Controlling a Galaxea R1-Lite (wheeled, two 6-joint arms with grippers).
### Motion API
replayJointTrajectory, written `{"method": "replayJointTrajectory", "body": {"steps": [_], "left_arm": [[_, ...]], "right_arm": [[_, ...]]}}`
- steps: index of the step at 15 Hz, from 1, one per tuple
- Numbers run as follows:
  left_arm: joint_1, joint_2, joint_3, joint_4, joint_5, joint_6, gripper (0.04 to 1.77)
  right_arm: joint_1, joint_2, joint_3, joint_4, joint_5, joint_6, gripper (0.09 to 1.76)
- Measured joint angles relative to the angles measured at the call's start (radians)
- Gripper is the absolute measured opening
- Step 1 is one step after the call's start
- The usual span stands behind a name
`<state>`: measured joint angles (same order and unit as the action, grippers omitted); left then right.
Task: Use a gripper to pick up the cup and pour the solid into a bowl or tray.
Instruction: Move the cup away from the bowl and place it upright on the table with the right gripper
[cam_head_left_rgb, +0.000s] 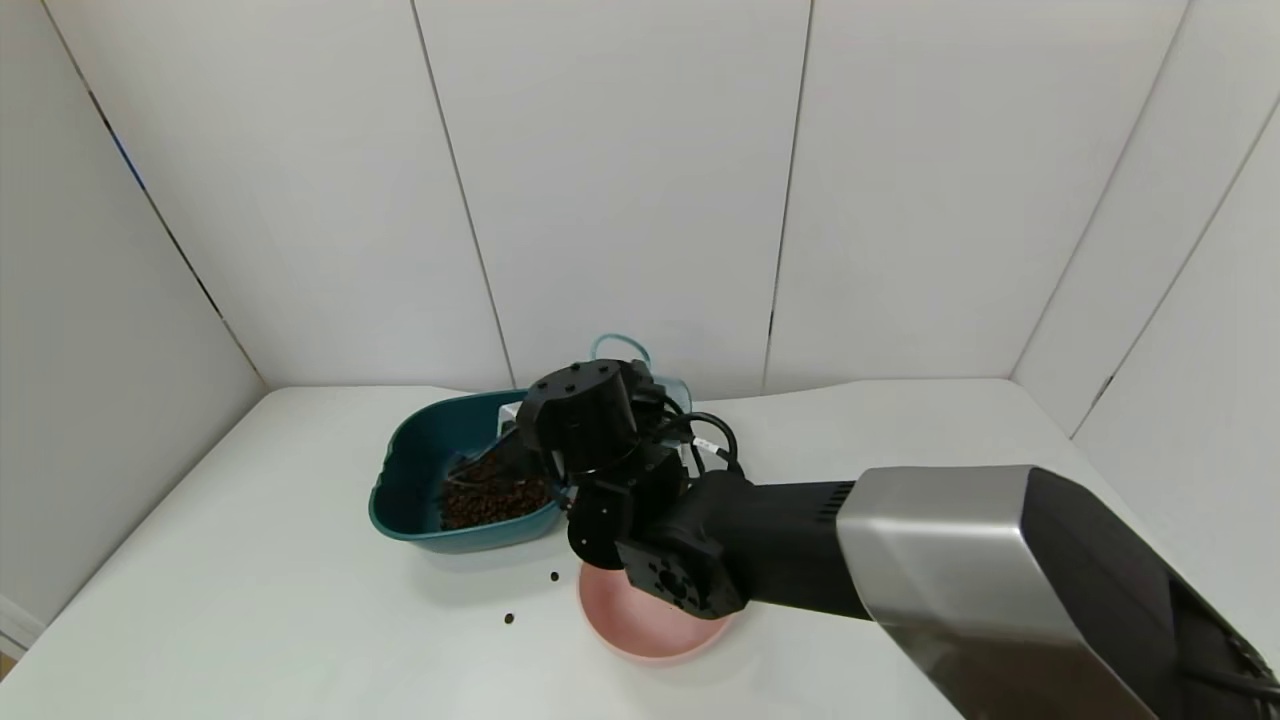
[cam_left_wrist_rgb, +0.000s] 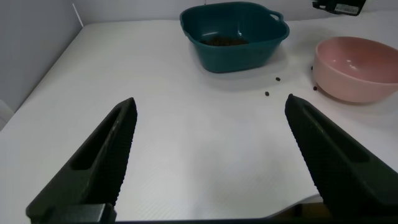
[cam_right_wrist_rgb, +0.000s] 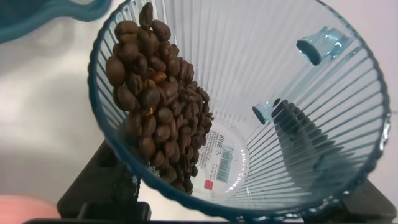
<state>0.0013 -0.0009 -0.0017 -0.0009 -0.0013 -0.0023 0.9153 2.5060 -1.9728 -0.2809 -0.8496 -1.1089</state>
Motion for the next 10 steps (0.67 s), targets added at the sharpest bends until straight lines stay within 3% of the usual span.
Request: {"method": "replayJointTrajectory", "body": {"steps": [3, 10], "left_arm": [[0.0, 0.0, 0.0, 0.0, 0.0, 0.0, 1.72], [0.0, 0.0, 0.0, 0.0, 0.0, 0.0, 1.72]], "right_arm": [[-0.01, -0.054, 0.02, 0.041, 0.005, 0.091, 1.36], [-0.09, -0.188, 0.066, 0.078, 0.041, 0.169, 1.36]]}}
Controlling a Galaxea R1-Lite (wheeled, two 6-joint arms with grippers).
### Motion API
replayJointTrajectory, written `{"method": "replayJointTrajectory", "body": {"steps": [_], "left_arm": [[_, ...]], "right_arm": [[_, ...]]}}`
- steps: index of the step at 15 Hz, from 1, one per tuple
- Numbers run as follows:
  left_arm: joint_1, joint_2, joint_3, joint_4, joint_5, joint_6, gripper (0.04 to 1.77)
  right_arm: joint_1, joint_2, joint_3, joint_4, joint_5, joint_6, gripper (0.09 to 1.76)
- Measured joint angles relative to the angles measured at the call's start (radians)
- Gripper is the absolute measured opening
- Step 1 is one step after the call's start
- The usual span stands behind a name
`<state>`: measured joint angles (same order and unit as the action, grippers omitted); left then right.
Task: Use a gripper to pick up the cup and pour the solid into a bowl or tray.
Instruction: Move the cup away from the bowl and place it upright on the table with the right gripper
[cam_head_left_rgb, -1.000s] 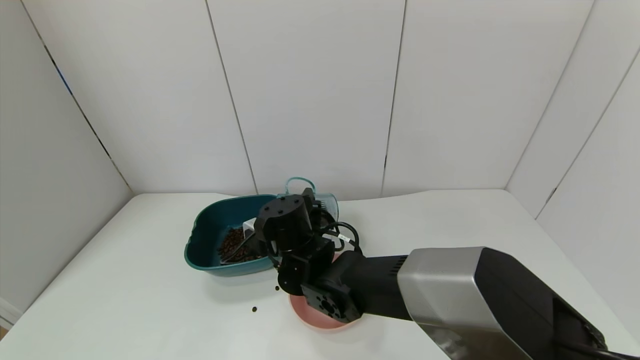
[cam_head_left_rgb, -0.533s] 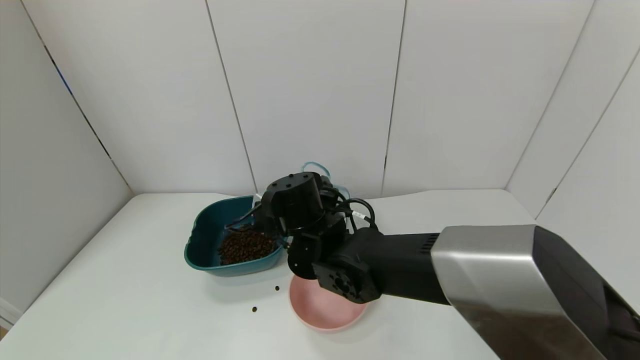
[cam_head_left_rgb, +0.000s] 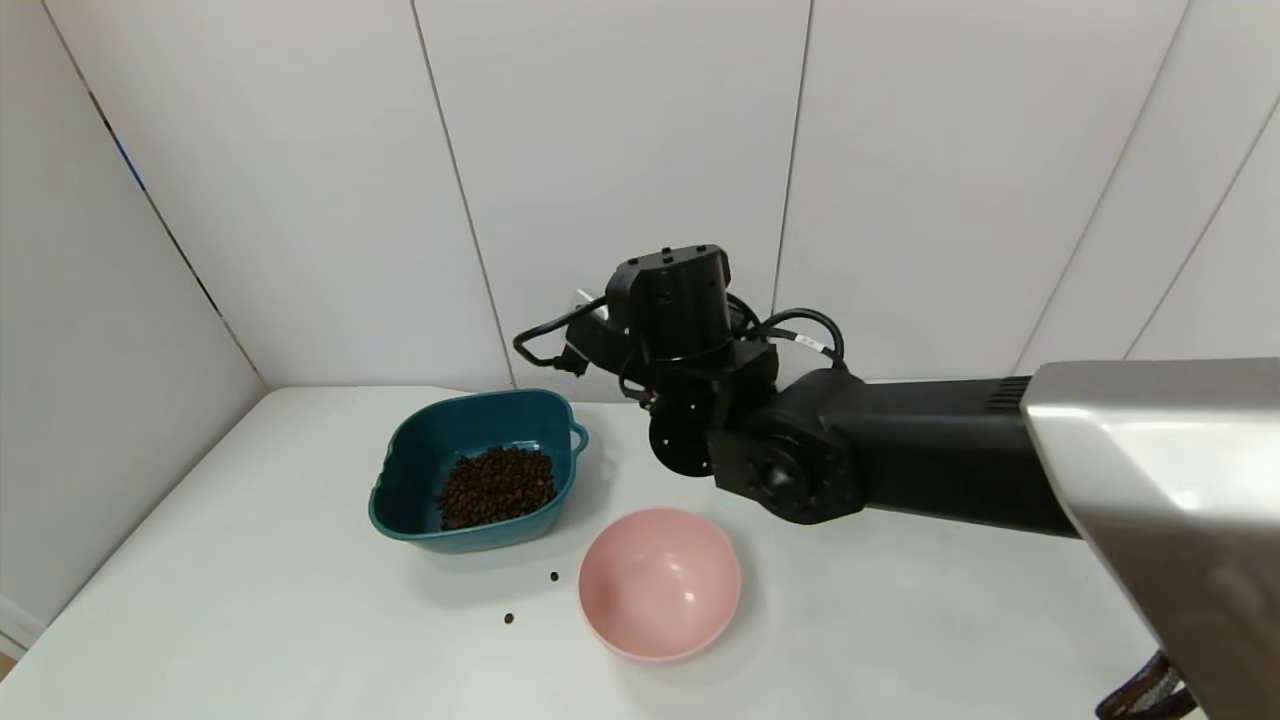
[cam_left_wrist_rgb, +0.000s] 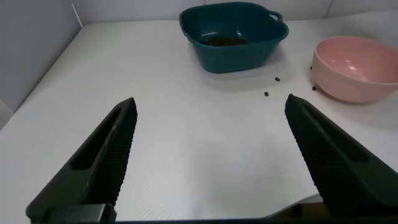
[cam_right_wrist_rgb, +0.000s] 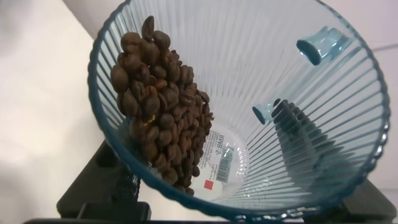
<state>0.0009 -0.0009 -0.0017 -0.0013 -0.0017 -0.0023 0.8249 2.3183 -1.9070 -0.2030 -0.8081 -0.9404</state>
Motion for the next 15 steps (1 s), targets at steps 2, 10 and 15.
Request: {"method": "replayJointTrajectory", "body": {"steps": [2, 10, 15], "left_arm": [[0.0, 0.0, 0.0, 0.0, 0.0, 0.0, 1.72], [0.0, 0.0, 0.0, 0.0, 0.0, 0.0, 1.72], [0.0, 0.0, 0.0, 0.0, 0.001, 0.0, 1.72]], "right_arm": [[-0.031, -0.037, 0.033, 0.008, 0.034, 0.012, 1.36], [-0.113, -0.153, 0.077, 0.171, 0.159, 0.304, 1.36], [-0.184, -0.231, 0.167, 0.174, 0.285, 0.556, 1.36]]}}
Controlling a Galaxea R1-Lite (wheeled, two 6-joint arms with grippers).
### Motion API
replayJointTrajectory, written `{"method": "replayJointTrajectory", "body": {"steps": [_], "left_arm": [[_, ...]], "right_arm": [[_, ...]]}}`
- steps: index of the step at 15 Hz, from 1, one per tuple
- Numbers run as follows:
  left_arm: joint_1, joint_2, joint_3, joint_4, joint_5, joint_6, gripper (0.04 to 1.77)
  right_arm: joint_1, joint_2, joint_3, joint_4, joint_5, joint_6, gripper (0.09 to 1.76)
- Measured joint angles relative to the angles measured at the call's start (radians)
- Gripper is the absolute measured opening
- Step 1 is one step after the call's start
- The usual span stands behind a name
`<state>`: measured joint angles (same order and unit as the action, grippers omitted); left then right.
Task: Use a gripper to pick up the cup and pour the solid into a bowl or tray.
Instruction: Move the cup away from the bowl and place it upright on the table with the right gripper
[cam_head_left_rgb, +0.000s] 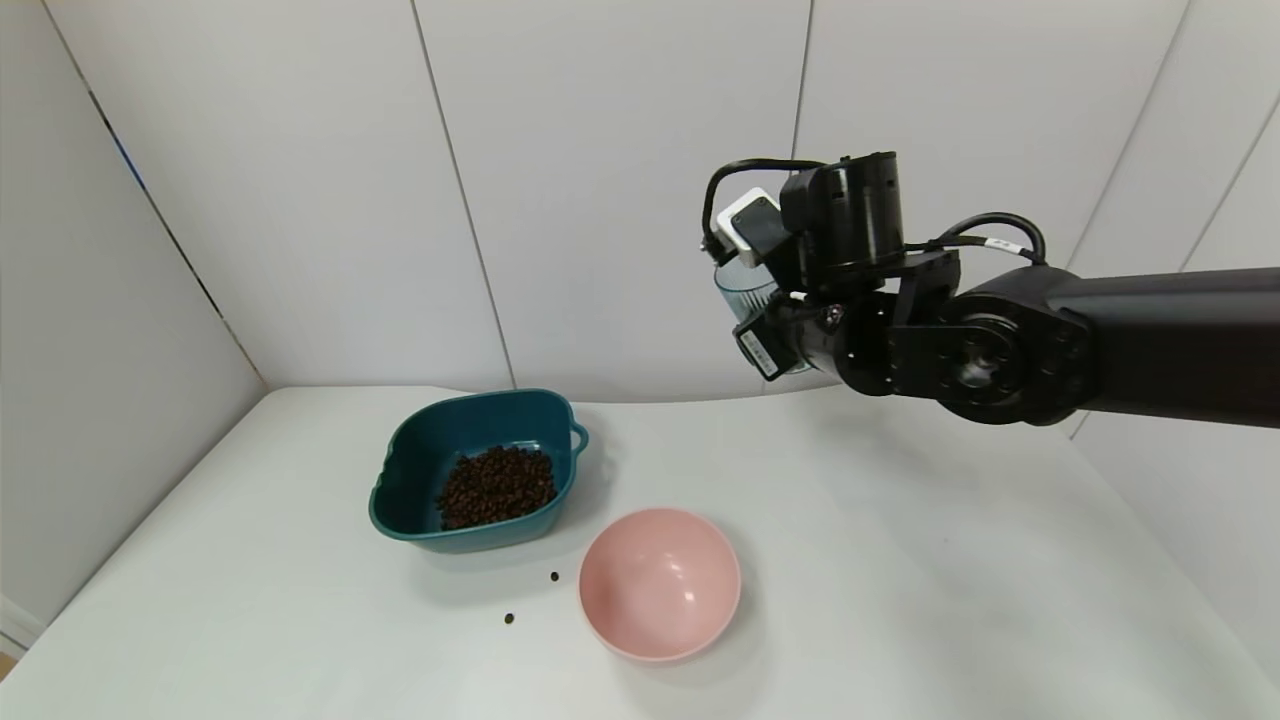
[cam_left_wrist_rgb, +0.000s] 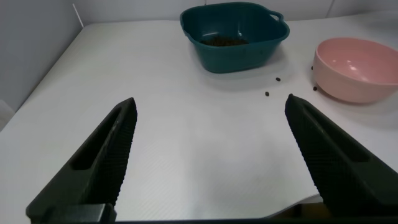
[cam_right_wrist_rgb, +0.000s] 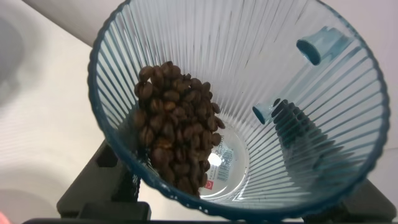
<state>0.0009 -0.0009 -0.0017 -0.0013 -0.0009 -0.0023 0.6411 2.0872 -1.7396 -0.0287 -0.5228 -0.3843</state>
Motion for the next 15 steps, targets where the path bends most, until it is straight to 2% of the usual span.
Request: {"method": "replayJointTrajectory", "body": {"steps": [6, 10, 15], "left_arm": [[0.0, 0.0, 0.0, 0.0, 0.0, 0.0, 1.72], [0.0, 0.0, 0.0, 0.0, 0.0, 0.0, 1.72], [0.001, 0.0, 0.0, 0.0, 0.0, 0.0, 1.72]], "right_arm": [[-0.073, -0.104, 0.242, -0.017, 0.115, 0.186, 1.36], [-0.089, -0.129, 0.316, -0.034, 0.136, 0.344, 1.36], [-0.089, -0.109, 0.443, -0.271, 0.136, 0.363, 1.36]]}}
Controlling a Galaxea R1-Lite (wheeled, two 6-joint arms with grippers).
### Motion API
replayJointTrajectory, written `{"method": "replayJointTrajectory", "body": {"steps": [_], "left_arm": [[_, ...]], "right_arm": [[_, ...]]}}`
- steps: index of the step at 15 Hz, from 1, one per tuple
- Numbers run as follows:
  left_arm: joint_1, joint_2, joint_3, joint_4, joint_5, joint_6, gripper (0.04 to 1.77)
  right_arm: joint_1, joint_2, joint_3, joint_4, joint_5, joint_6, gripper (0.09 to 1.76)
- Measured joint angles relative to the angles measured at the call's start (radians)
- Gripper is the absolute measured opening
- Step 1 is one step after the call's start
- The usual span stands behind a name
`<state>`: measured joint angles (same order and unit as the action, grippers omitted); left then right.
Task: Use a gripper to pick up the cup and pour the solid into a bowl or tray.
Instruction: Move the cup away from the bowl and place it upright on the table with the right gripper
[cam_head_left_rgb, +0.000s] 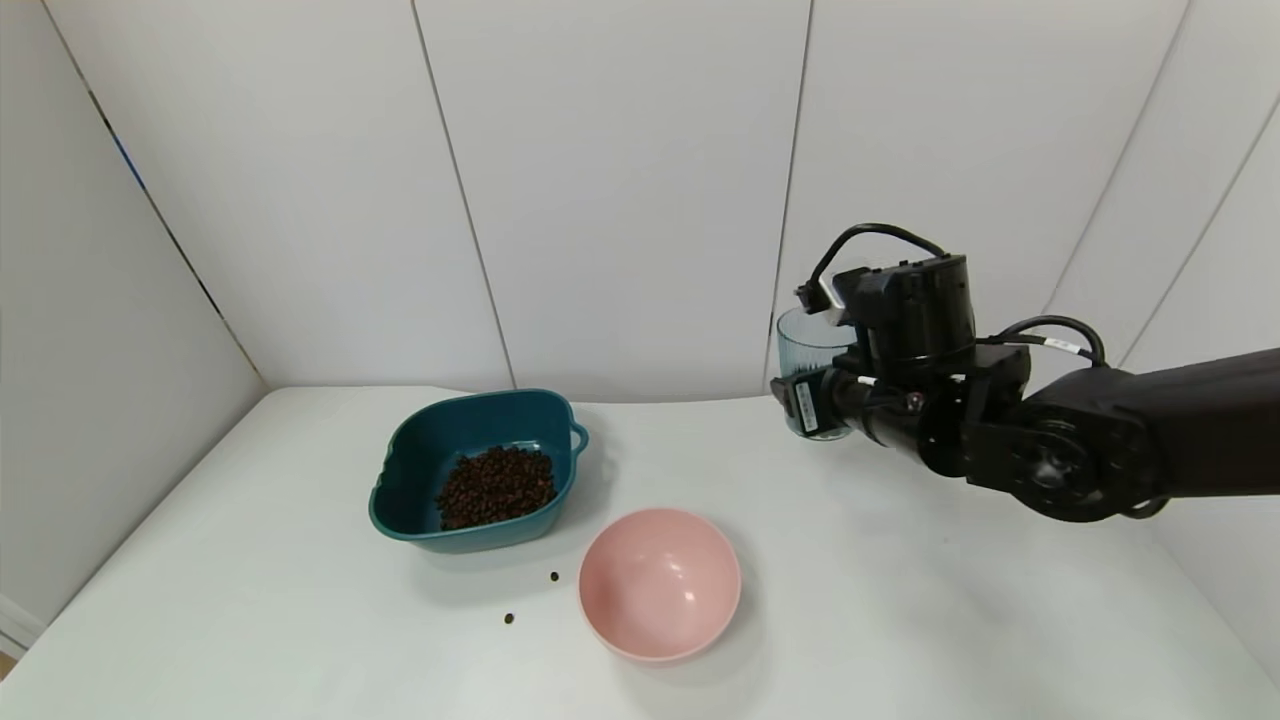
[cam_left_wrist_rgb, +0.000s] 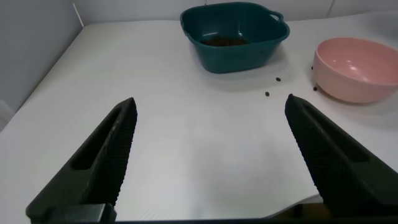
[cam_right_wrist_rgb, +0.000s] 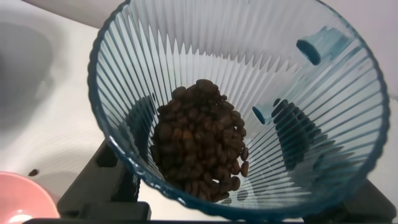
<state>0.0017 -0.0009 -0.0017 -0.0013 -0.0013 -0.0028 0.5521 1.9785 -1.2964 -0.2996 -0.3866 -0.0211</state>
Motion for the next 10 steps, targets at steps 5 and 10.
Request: {"method": "replayJointTrajectory", "body": {"steps": [5, 10], "left_arm": [[0.0, 0.0, 0.0, 0.0, 0.0, 0.0, 1.72], [0.0, 0.0, 0.0, 0.0, 0.0, 0.0, 1.72]], "right_arm": [[-0.013, 0.057, 0.096, -0.126, -0.001, 0.0, 1.36], [-0.039, 0.116, 0.143, -0.223, -0.001, 0.021, 1.35]]}}
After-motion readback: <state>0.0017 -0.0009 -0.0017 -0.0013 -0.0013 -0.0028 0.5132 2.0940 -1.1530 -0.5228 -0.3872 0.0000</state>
